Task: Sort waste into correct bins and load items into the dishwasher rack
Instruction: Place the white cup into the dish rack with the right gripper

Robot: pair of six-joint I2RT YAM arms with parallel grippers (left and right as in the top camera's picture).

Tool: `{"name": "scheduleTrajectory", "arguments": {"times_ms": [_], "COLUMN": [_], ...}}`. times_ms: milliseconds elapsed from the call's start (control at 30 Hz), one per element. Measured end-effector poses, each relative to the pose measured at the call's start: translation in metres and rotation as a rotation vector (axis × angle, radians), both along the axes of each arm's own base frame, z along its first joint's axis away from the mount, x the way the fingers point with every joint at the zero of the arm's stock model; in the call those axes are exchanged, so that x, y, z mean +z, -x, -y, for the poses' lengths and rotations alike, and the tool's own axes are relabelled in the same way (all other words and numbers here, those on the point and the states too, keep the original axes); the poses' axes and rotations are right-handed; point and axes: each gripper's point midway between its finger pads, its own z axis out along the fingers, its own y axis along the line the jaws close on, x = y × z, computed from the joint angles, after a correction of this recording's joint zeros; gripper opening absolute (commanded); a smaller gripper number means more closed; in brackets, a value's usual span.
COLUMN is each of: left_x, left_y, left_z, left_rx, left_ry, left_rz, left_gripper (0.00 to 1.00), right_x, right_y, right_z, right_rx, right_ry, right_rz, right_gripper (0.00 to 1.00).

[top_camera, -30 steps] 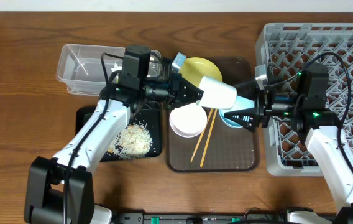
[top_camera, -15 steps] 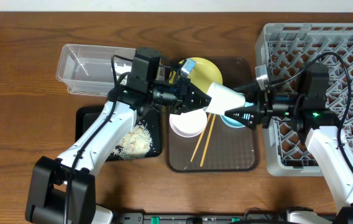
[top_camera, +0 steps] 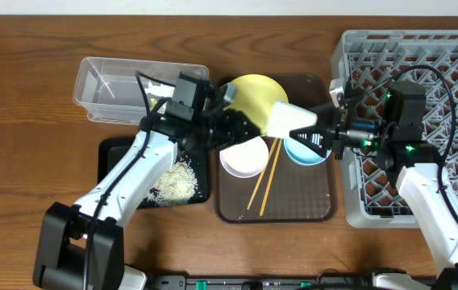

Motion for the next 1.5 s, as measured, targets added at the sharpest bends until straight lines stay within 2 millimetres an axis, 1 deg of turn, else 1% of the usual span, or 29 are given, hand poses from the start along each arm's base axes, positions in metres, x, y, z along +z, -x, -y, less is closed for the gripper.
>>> {"name": "scheduleTrajectory", "arguments": {"times_ms": [33, 100, 200, 267, 333, 400, 500, 567, 633, 700, 833, 900, 967, 1033, 1200, 1267, 1333, 1433, 1467, 1500], "left_x": [-0.005, -0.007, 0.015, 0.038, 0.056, 0.064, 0.069, 0.069, 0.069, 0.070, 0.070, 0.069, 0.068, 0.068, 0.067, 0.067, 0.067, 0.067, 0.067, 0.067], "left_y": [-0.004, -0.011, -0.017, -0.013, -0.003, 0.008, 0.015, 0.016, 0.015, 0.014, 0.012, 0.012, 0.012, 0.012, 0.012, 0.012, 0.012, 0.012, 0.012, 0.012], "left_z": [-0.010, -0.032, -0.068, -0.098, -0.128, -0.155, -0.188, -0.204, -0.211, -0.213, -0.213, -0.212, -0.212, -0.212, -0.212, -0.212, -0.210, -0.209, -0.209, -0.209], "left_rx": [0.020, 0.058, 0.134, 0.206, 0.283, 0.354, 0.446, 0.503, 0.542, 0.565, 0.582, 0.585, 0.588, 0.590, 0.591, 0.589, 0.585, 0.583, 0.581, 0.580], "left_ry": [-0.057, -0.148, -0.261, -0.342, -0.437, -0.527, -0.623, -0.661, -0.675, -0.674, -0.662, -0.658, -0.656, -0.655, -0.654, -0.652, -0.646, -0.642, -0.639, -0.639], "left_rz": [0.023, 0.071, 0.176, 0.244, 0.283, 0.292, 0.284, 0.272, 0.264, 0.261, 0.256, 0.252, 0.246, 0.244, 0.242, 0.242, 0.241, 0.240, 0.239, 0.239], "left_gripper": [0.48, 0.48, 0.47, 0.48, 0.48, 0.49, 0.53, 0.54, 0.55, 0.55, 0.55, 0.55, 0.55, 0.56, 0.56, 0.56, 0.56, 0.56, 0.56, 0.56], "right_x": [-0.006, -0.021, -0.039, -0.044, -0.039, -0.031, -0.018, -0.011, -0.007, -0.008, -0.017, -0.021, -0.031, -0.041, -0.063, -0.072, -0.081, -0.095, -0.100, -0.104], "right_y": [-0.003, -0.006, -0.006, -0.005, -0.006, -0.004, -0.002, 0.002, 0.006, 0.014, 0.035, 0.042, 0.051, 0.056, 0.057, 0.057, 0.055, 0.055, 0.054, 0.054], "right_z": [0.003, 0.010, 0.029, 0.046, 0.065, 0.087, 0.126, 0.157, 0.184, 0.209, 0.249, 0.262, 0.273, 0.281, 0.289, 0.293, 0.296, 0.297, 0.297, 0.297], "right_rx": [-0.032, -0.105, -0.230, -0.314, -0.404, -0.495, -0.644, -0.765, -0.868, -0.958, -1.088, -1.128, -1.154, -1.164, -1.162, -1.158, -1.149, -1.125, -1.115, -1.107], "right_ry": [0.023, 0.085, 0.201, 0.289, 0.385, 0.480, 0.615, 0.706, 0.773, 0.827, 0.882, 0.894, 0.902, 0.915, 0.931, 0.935, 0.941, 0.953, 0.958, 0.961], "right_rz": [-0.027, -0.093, -0.203, -0.258, -0.282, -0.312, -0.345, -0.374, -0.403, -0.445, -0.561, -0.613, -0.691, -0.756, -0.856, -0.892, -0.921, -0.969, -0.986, -0.998], "right_gripper": [0.48, 0.45, 0.41, 0.40, 0.40, 0.39, 0.38, 0.37, 0.38, 0.40, 0.42, 0.41, 0.38, 0.37, 0.40, 0.44, 0.46, 0.52, 0.57, 0.64]}}
